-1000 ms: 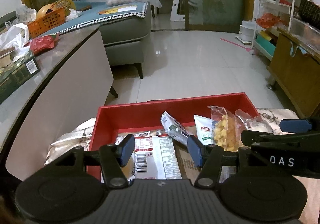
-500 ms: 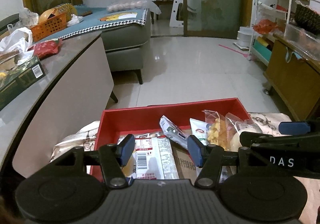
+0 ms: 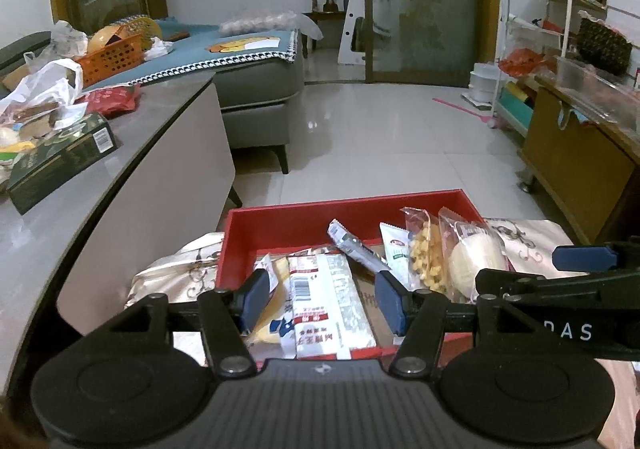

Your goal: Organize snacks

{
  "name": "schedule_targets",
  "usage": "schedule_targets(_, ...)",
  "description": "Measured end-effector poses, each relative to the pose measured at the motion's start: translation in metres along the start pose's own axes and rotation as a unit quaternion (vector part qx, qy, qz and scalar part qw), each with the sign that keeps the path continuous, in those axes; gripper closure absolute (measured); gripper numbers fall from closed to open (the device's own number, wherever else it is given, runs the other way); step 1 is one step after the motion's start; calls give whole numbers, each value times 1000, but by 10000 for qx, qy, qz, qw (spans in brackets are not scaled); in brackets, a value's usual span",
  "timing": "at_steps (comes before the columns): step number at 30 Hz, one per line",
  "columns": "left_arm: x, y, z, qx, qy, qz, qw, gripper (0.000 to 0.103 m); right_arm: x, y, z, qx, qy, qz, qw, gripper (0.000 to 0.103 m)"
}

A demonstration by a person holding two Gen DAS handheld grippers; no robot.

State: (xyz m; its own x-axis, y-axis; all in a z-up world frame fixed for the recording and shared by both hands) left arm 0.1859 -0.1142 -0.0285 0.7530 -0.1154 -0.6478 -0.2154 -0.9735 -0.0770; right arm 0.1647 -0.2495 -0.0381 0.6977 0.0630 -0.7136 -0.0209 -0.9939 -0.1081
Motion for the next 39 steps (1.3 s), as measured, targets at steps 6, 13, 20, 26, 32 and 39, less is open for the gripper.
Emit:
schedule_targets(6,-14,-8,7,-6,38,-9,10000,51,-10,-11,8,-65,-1,-49,10000,21)
schedule_targets(13,-29,-17,22,-3,1,-23,10000,51,-19,-24,21,-172,-44,-132,9998,20)
schedule_targets(20,-45,-33,71,100,-481,58,9988,46,-26,-43,61,-392,-469,-342,9975,18)
schedule_targets(26,-53,-51,110,-39,-972,128,9952,46,-22,-66,116,-741,-1138,-573,9891,18)
schedule_targets(32,-52,-56,131,-136,-1207,259,9923,47,-15,-73,145,-853,-1557,-673,9818,18)
schedule_targets(39,-40,-57,128,-288,-1324,341,9902,47,-19,-57,125,-538,-1336,-686,9872,18)
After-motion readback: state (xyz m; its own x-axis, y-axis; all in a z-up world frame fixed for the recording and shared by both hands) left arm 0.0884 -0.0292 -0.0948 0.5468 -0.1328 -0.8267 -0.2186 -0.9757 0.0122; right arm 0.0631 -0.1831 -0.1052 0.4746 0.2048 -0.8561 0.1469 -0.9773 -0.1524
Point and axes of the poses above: each gripper's, at about its wrist camera, not at the fingertips, and x roughly the way its jaws point, y to its right, z to its underside, the point moved 6 cm from there along x, roughly the way its jaws point, and after that the axes turned 3 degrees about -z, right-handed, at the moved point
